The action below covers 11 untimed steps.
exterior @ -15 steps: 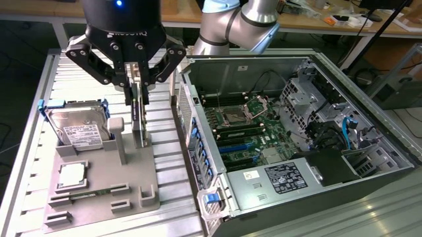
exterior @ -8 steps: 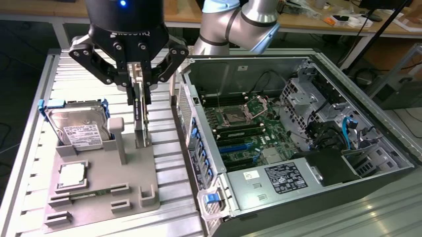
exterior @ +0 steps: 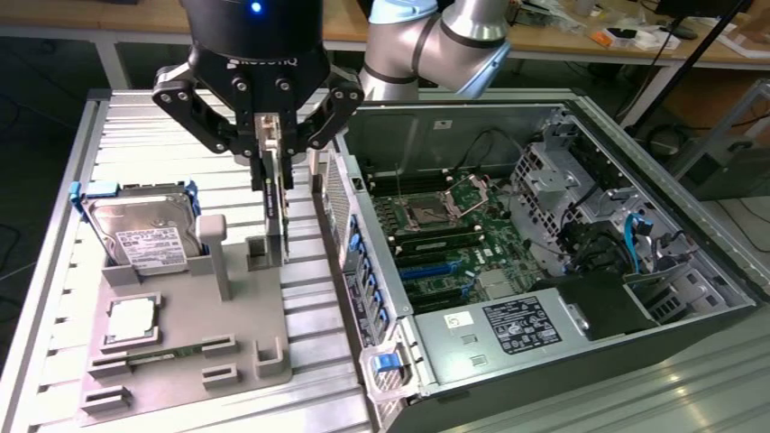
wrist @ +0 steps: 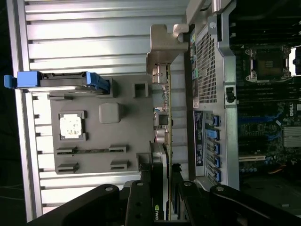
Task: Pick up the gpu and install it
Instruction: 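Pick up the gpu and move the gpu toward the slot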
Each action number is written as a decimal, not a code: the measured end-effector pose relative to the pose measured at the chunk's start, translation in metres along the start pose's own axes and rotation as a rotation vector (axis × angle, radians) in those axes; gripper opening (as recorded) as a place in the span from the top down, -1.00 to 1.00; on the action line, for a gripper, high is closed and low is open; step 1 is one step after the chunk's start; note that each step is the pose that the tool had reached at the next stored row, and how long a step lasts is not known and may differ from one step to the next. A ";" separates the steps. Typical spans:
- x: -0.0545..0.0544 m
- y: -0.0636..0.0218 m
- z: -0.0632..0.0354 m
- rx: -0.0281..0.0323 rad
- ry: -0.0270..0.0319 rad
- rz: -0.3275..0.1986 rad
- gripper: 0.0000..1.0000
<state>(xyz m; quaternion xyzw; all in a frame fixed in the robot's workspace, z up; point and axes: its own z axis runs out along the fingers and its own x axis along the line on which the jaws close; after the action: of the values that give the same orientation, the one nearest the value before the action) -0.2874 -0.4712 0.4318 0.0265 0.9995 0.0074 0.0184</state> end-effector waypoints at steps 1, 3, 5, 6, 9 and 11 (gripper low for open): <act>-0.001 0.0001 0.0000 0.0000 0.0000 0.000 0.46; -0.004 0.0002 0.0001 0.0000 0.0001 0.000 0.46; -0.007 0.0004 0.0002 0.0000 0.0001 0.000 0.46; -0.009 0.0005 0.0003 0.0000 0.0002 0.000 0.46; -0.013 0.0007 0.0005 0.0000 0.0003 0.000 0.46; -0.016 0.0009 0.0006 0.0000 0.0003 0.000 0.46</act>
<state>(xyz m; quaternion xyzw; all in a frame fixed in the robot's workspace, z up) -0.2712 -0.4712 0.4318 0.0265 0.9995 0.0074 0.0182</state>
